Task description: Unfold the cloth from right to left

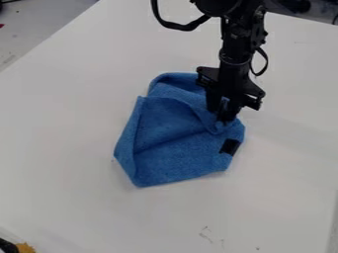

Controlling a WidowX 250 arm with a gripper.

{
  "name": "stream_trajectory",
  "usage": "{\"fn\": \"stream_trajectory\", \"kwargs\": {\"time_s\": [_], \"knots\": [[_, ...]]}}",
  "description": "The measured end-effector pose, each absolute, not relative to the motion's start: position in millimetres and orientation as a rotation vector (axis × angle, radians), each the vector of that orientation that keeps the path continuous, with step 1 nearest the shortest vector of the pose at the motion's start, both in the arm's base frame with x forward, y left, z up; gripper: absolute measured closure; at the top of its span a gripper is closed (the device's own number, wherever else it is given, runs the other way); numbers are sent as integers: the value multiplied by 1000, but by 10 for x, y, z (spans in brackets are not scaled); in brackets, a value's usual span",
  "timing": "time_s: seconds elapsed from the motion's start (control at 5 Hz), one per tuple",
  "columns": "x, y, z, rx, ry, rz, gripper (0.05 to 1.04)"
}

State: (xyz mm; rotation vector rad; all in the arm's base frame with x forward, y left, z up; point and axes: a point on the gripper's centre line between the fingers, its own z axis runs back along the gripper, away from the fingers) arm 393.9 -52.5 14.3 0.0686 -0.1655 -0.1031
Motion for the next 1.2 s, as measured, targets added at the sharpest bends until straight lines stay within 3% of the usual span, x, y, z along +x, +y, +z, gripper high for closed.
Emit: {"fn": "stream_trajectory", "kwargs": {"time_s": [0.2, 0.4, 0.6, 0.8, 1.2], "knots": [[3938, -516, 149, 75, -165, -103, 913], [3921, -499, 163, 89, -148, -100, 1001], [4012, -471, 348, 132, -146, -116, 1011], [4090, -382, 725, 154, -212, -128, 1012], [3996, 559, 828, 148, -239, -63, 1013]]}}
